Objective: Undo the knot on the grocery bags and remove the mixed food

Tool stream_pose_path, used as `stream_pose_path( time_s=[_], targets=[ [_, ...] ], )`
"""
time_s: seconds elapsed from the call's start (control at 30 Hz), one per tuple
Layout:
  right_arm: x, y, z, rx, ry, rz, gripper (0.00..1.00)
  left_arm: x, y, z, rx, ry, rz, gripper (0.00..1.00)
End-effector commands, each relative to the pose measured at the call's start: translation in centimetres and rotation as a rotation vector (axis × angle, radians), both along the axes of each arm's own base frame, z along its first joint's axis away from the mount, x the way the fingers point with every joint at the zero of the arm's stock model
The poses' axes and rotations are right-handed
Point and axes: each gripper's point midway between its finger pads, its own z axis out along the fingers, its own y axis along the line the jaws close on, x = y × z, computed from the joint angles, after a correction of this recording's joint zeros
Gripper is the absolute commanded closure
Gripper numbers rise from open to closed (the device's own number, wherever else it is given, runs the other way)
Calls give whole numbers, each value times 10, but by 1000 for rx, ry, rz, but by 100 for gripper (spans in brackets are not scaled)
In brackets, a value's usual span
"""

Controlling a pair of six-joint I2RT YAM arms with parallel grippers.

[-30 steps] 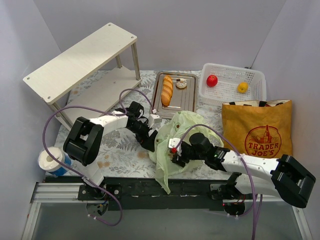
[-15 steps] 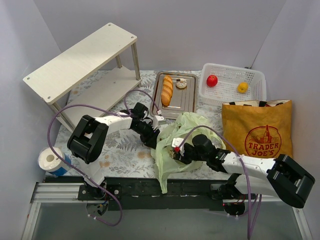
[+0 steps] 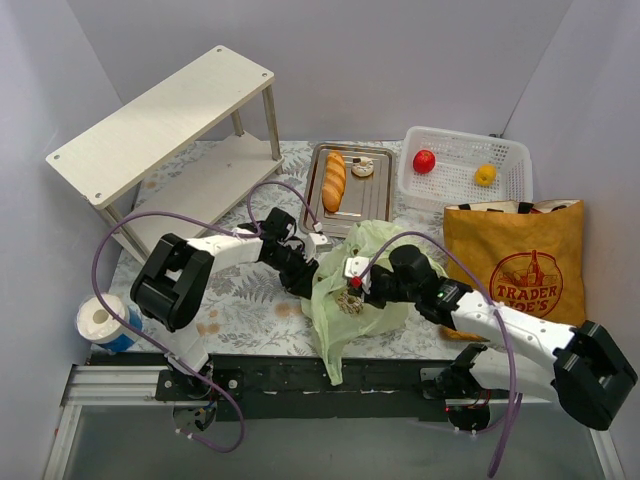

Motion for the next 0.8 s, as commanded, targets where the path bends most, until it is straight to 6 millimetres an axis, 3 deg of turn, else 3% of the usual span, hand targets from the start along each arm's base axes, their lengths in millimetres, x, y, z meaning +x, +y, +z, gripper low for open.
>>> stream_pose_path(
  time_s=[0.0, 0.1, 0.13, 0.17, 0.37, 0.53, 0.77],
  targets=[
    [-10, -12, 24, -34, -45, 143, 99, -13, 33, -24, 168, -4, 23, 68],
    [-16, -14, 19, -56, -31, 190, 98, -14, 31, -20, 148, -7, 22, 68],
    [-17, -12, 16, -53, -19, 198, 94, -14, 30, -19, 141, -5, 22, 68],
    [-21, -10, 14, -47, 1, 220, 82, -15, 29, -18, 136, -2, 20, 68],
    [-25, 7, -7, -41, 29, 349, 56, -15, 29, -18, 139, 6, 10, 67],
    [-31, -2, -42, -145, 72, 423, 52, -16, 28, -18, 132, 10, 11, 66],
    [2, 2, -61, -222, -22, 315, 51, -15, 28, -16, 127, 1, 16, 66]
  ],
)
